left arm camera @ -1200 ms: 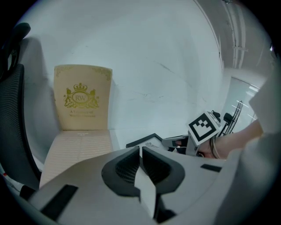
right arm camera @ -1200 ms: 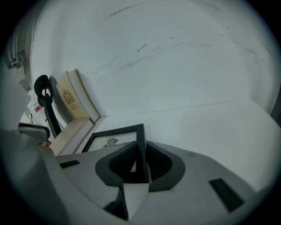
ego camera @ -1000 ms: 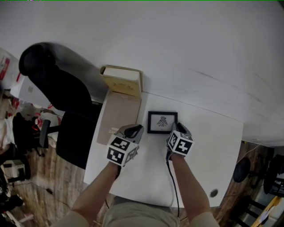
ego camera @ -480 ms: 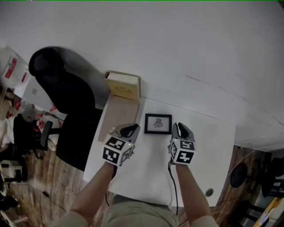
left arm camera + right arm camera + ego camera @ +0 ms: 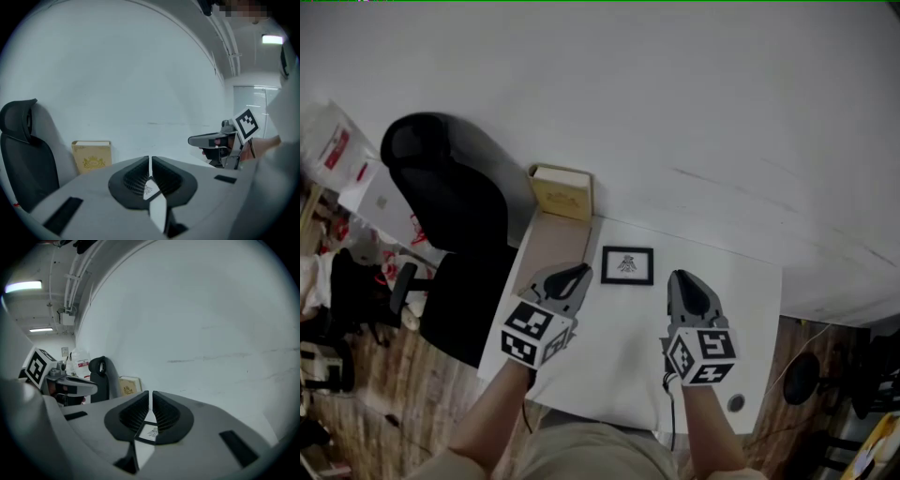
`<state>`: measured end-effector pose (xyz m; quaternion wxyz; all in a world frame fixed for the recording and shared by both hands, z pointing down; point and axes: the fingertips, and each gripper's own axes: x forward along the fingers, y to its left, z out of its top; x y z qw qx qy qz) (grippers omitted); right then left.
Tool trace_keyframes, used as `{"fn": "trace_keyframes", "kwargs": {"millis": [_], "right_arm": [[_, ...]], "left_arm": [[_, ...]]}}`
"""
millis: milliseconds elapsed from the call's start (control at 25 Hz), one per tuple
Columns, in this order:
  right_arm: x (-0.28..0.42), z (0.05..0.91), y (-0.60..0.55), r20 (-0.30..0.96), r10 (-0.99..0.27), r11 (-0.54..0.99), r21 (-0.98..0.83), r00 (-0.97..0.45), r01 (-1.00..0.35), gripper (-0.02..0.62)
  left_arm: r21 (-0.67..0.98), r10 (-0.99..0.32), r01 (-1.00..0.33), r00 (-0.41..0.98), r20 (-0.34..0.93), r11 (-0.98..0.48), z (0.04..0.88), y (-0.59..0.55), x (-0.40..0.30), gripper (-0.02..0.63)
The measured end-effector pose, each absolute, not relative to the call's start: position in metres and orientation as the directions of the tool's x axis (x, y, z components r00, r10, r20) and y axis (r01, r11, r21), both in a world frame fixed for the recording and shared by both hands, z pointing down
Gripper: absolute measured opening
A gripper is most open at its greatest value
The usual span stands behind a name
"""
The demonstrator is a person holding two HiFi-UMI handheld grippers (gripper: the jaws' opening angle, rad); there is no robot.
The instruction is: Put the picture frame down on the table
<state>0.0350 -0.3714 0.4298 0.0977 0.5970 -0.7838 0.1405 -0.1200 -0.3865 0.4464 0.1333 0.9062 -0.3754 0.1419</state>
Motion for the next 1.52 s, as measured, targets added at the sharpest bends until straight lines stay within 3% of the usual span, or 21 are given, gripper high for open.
{"fn": "trace_keyframes", "kwargs": {"millis": [720,1520], "right_arm": [[0.010,0.320,-0.270,0.168,-0.883,0.437,-0.049,-0.439,-0.898,0.021],[0.014,0.335,-0.245,0.218,-0.870,0.441,-0.053,-0.441,-0.896,0.021]], "left_arm": [[0.075,-0.690,-0.714,0.695,0.202,-0.697,0.363,-0.313,-0.138,0.035],[0.006,-0.668,-0.689,0.705,0.239,-0.725,0.366,-0.275,-0.131,0.035]]}}
